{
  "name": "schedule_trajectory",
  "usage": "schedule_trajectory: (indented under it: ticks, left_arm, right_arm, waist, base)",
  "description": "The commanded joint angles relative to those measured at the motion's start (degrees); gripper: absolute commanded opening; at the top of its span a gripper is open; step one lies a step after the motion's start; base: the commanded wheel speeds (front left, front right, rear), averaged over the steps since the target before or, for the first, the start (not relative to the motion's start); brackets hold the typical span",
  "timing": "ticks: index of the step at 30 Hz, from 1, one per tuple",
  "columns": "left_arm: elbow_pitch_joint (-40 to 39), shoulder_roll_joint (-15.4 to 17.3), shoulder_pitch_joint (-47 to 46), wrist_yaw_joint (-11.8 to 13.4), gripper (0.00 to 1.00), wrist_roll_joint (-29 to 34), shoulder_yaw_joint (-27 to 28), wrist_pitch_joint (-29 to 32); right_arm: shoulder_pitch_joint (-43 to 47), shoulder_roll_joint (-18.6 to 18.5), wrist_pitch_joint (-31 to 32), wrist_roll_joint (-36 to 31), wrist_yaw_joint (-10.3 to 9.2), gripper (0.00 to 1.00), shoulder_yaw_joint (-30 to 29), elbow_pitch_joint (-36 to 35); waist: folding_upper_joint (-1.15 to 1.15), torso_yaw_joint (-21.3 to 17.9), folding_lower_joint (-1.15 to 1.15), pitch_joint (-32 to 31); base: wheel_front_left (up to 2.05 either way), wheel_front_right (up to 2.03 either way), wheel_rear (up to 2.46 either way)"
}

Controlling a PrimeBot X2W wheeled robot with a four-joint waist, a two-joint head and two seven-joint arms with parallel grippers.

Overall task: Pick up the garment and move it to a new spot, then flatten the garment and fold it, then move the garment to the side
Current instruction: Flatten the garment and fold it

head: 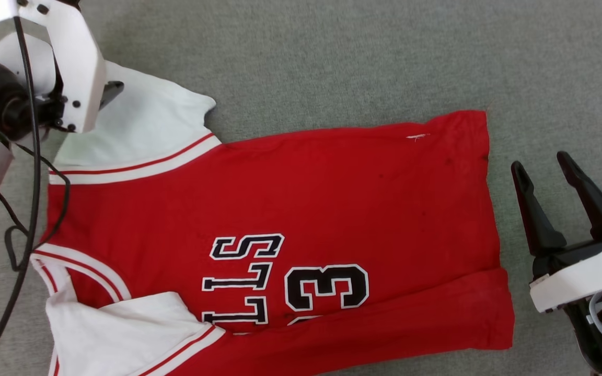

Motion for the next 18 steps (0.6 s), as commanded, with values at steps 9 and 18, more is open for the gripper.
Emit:
schedule_trajectory:
  ticks: [9, 18]
  left_arm:
    - [6.54, -0.65, -1.31, 0.09, 1.00, 1.15, -2.35, 3.95]
    - [6.98, -1.10, 1.09, -0.65, 0.00, -0.41, -3.57, 3.67]
  right_arm:
    - [-3.10, -0.66, -0.27, 1.24, -0.05, 1.00, 0.90, 0.85]
    - [-4.31, -1.70, 0.03, 2.46, -0.05, 1.00, 1.08, 1.56]
  waist:
    - [0.00, -0.88, -0.01, 3.92]
    - [0.00, -0.24, -0.01, 3.78]
  base:
    - [0.00, 0.00, 0.00]
    - [0.00, 0.00, 0.00]
